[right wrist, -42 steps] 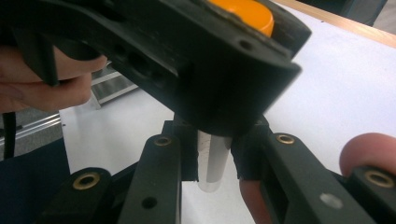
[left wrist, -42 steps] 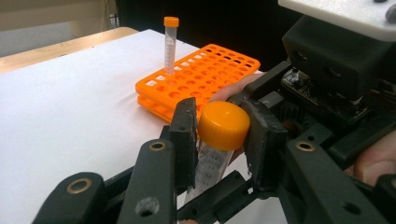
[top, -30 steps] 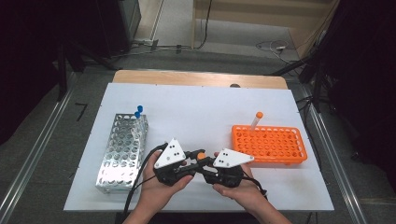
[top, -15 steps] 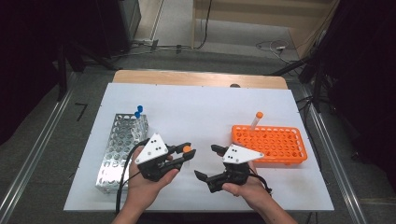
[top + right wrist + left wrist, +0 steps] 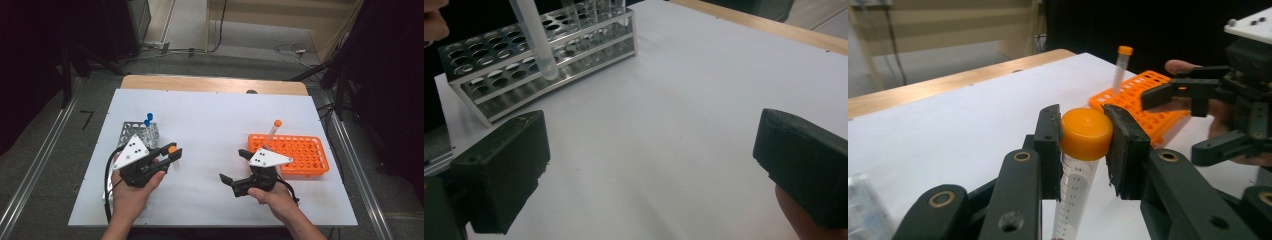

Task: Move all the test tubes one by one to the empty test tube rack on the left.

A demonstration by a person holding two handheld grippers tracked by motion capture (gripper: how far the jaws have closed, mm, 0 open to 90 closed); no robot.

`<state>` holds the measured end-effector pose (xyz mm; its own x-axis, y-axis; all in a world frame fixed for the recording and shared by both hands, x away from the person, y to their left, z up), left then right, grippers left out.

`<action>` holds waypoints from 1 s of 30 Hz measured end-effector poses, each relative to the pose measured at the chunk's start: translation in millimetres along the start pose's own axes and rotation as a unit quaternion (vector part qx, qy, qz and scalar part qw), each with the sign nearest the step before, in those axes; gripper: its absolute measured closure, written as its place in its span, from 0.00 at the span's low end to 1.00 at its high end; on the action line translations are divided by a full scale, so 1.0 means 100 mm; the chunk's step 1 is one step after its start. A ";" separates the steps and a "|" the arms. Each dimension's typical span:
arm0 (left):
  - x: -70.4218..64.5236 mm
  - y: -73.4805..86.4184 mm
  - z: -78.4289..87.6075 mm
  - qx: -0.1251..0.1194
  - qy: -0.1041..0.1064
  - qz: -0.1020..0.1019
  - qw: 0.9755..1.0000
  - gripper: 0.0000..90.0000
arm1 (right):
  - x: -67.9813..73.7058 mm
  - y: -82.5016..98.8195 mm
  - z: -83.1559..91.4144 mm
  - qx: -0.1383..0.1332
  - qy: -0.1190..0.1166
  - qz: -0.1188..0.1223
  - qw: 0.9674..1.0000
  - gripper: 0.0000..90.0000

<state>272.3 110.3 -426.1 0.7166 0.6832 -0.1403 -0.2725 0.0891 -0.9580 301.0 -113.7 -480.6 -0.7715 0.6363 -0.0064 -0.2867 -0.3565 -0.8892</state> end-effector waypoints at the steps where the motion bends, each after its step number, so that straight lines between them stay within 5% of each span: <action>1: 0.04 0.00 0.03 -0.001 -0.005 0.001 1.000 0.78 | -0.02 0.00 0.01 0.000 0.001 -0.004 1.000 0.00; 16: 0.50 0.03 0.40 -0.017 -0.086 0.019 0.996 0.78 | -0.21 0.03 0.05 -0.005 0.015 -0.008 1.000 0.00; 26: 0.69 0.02 0.40 -0.037 -0.130 0.027 0.990 0.78 | -0.22 0.05 0.03 -0.002 0.016 -0.005 1.000 0.00; 30: 0.73 0.07 0.37 -0.024 -0.145 0.020 0.989 0.78 | -0.23 0.06 0.03 -0.001 0.019 -0.004 1.000 0.00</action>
Point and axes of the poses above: each handheld gripper's, and its own axes: z roughly backward along the jaws, y roughly out of its underside, x roughly to its left, the point moved 8 cm from there along -z, roughly forward along the jaws, and after that the axes turned 7 degrees about y, right-handed, at the moved point
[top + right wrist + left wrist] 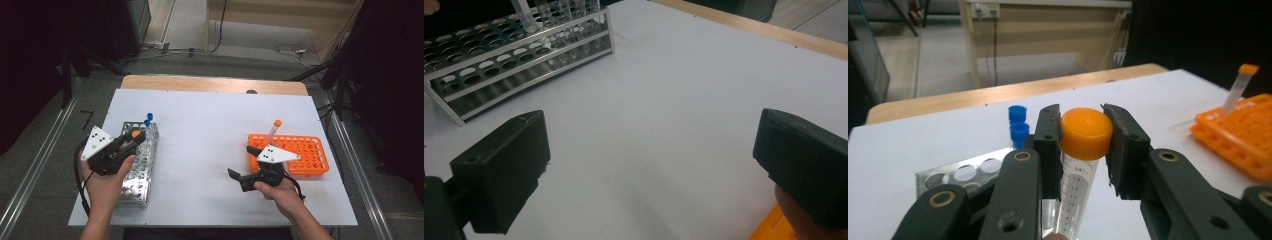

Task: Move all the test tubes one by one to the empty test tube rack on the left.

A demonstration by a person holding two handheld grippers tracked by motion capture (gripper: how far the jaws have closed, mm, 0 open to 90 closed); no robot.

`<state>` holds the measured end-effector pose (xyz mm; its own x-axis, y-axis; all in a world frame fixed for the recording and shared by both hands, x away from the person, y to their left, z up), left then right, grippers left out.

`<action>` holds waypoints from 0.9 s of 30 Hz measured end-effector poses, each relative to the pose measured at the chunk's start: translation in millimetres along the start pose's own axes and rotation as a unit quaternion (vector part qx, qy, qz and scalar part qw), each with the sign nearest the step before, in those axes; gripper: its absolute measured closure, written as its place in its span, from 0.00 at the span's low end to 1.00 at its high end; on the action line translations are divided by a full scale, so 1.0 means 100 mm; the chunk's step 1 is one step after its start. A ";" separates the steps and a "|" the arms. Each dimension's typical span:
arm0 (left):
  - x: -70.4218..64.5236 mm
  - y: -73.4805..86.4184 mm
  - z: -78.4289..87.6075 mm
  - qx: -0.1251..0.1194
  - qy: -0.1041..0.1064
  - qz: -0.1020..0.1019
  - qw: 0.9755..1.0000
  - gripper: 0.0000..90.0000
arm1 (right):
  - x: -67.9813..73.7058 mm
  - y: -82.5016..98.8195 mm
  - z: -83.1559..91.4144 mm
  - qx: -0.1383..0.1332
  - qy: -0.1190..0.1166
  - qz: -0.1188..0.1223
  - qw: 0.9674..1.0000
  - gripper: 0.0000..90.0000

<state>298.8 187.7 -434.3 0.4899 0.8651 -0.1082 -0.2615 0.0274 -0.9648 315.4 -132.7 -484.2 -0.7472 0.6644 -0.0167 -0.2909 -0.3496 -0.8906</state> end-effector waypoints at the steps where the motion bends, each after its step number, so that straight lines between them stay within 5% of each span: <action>1: 0.01 0.02 0.00 0.004 -0.002 -0.002 1.000 0.78 | 0.00 0.00 0.00 0.000 0.000 -0.001 1.000 0.00; 12: 0.03 0.21 -0.10 0.052 -0.020 -0.004 0.998 0.78 | -0.10 0.01 0.02 0.000 0.012 -0.006 1.000 0.00; 27: 0.04 0.34 -0.14 0.085 -0.021 0.023 0.996 0.77 | -0.26 -0.01 0.08 -0.007 0.031 -0.014 0.999 0.01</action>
Point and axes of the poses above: each handheld gripper's, and its own axes: z roughly backward along the jaws, y roughly out of its underside, x roughly to its left, the point moved 8 cm from there along -z, roughly forward along the jaws, and after that the axes turned 7 degrees about y, right-handed, at the moved point
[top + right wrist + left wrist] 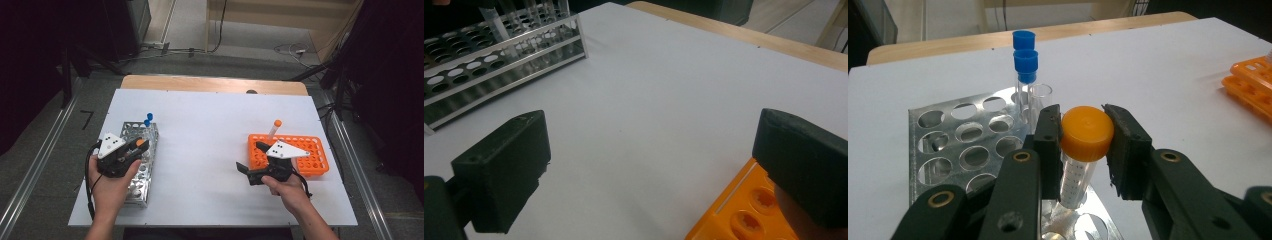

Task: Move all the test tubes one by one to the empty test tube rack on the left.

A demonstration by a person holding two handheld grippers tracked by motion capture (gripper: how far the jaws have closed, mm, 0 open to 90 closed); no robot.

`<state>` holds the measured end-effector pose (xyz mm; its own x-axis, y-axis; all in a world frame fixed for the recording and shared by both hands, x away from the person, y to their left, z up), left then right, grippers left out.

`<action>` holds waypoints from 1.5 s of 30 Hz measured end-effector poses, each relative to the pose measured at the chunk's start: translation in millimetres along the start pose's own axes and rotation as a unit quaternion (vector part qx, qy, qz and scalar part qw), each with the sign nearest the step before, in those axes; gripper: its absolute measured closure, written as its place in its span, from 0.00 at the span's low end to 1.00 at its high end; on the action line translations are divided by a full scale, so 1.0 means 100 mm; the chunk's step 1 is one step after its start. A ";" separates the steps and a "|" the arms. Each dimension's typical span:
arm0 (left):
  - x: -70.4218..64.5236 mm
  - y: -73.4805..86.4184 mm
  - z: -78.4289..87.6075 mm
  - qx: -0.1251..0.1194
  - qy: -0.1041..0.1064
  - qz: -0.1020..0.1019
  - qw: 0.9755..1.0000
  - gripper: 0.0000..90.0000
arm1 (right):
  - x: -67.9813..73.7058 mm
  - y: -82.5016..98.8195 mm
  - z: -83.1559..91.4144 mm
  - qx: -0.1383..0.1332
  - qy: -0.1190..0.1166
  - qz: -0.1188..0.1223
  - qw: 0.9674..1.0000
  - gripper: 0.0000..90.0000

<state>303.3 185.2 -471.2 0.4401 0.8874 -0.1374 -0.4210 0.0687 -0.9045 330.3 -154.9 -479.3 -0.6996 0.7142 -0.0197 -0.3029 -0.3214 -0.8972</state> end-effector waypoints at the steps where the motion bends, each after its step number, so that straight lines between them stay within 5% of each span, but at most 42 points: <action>1: 0.00 0.00 0.00 0.001 0.001 0.001 1.000 0.76 | -0.02 0.00 0.01 0.000 0.001 -0.001 1.000 0.01; 8: -0.01 0.00 0.01 0.000 0.013 0.011 1.000 0.75 | -0.12 -0.01 0.04 -0.003 0.013 -0.009 1.000 0.01; 14: -0.02 -0.02 0.02 -0.009 0.014 0.016 1.000 0.62 | -0.20 -0.01 0.06 -0.004 0.021 -0.011 1.000 0.01; 25: -0.13 -0.14 0.07 -0.039 0.040 0.018 0.998 0.14 | -0.45 -0.02 0.14 -0.004 0.047 -0.027 0.999 0.02; 29: -0.20 -0.18 0.07 -0.044 0.059 0.018 0.997 0.04 | -0.53 -0.01 0.16 -0.003 0.056 -0.033 0.998 0.02; 40: -0.37 -0.23 0.05 -0.050 0.083 0.004 0.995 0.00 | -0.74 0.04 0.17 0.008 0.076 -0.050 0.996 0.04; 45: -0.44 -0.22 0.02 -0.048 0.089 -0.001 0.995 0.00 | -0.91 0.08 0.09 0.023 0.094 -0.080 0.992 0.06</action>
Point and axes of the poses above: each handheld gripper's, and its own axes: z roughly backward along the jaws, y roughly out of its underside, x roughly to its left, the point moved 8 cm from there along -z, roughly forward along the jaws, and after that the axes turned 7 degrees about y, right-handed, at the moved point
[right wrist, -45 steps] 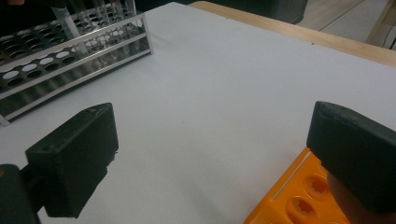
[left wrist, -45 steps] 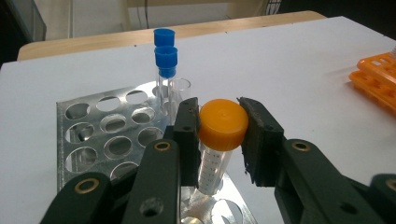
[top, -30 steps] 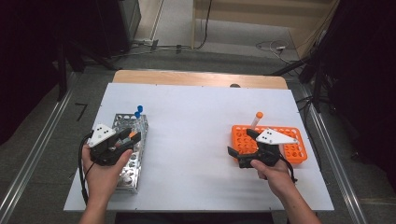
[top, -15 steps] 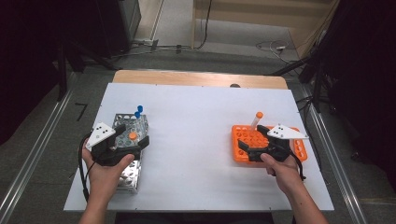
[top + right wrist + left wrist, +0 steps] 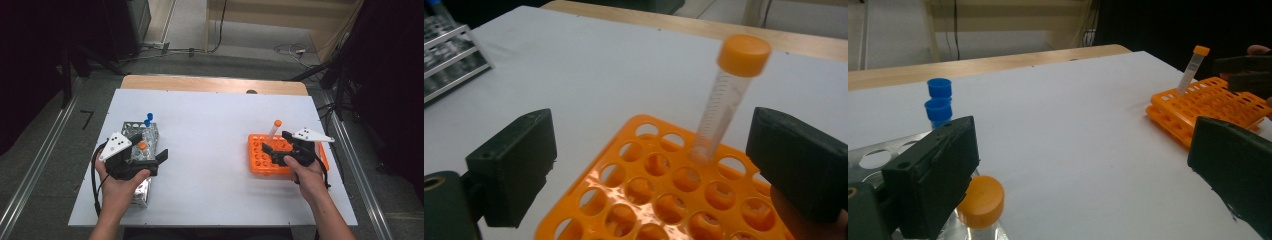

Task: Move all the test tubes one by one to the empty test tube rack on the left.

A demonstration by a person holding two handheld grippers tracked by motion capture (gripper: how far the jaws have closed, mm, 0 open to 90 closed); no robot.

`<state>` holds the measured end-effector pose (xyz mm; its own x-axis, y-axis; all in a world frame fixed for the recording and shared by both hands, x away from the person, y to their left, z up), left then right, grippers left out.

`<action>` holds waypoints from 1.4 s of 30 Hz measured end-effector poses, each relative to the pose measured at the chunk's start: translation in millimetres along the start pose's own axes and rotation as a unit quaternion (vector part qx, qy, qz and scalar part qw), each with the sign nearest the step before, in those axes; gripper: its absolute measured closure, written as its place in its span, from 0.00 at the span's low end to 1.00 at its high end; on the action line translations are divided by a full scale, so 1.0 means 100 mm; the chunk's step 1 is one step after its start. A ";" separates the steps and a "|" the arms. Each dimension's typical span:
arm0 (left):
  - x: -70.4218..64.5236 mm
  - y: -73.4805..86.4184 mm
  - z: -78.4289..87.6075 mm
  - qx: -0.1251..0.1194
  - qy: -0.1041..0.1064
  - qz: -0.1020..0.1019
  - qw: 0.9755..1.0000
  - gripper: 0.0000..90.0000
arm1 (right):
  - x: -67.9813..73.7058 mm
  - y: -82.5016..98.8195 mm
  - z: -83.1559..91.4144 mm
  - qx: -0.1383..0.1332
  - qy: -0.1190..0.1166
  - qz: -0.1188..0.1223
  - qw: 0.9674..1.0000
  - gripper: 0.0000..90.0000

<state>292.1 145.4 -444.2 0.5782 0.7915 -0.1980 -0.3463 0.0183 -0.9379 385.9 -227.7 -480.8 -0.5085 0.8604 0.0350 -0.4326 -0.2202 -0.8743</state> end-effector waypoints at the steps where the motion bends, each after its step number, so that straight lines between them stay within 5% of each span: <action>1: -0.01 0.00 -0.01 -0.001 0.002 0.000 1.000 0.00 | -0.04 0.00 -0.03 0.001 0.002 -0.010 1.000 0.08; 9: -0.03 0.03 -0.06 0.001 0.005 0.004 1.000 0.00 | -0.20 0.02 -0.26 0.021 0.041 -0.047 0.998 0.31; 20: -0.10 0.05 -0.02 -0.002 0.005 0.006 1.000 0.00 | -0.22 0.05 -0.42 0.062 0.074 -0.043 0.994 0.55; 26: -0.11 0.07 0.00 0.000 0.001 0.005 1.000 0.00 | -0.23 0.05 -0.45 0.067 0.088 -0.045 0.993 0.78; 42: -0.17 0.05 -0.05 0.001 0.013 -0.001 1.000 0.01 | -0.19 -0.06 -0.27 0.002 0.088 -0.029 0.996 0.80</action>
<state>283.9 128.7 -447.2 0.5974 0.7757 -0.2035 -0.3473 0.0216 -0.9375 418.3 -230.0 -489.4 -0.3435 0.9392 -0.0004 -0.4610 -0.1689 -0.8712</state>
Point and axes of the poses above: each handheld gripper's, and its own axes: z roughly backward along the jaws, y roughly out of its underside, x roughly to its left, the point moved 8 cm from there along -z, roughly forward along the jaws, and after that the axes turned 7 degrees about y, right-handed, at the moved point
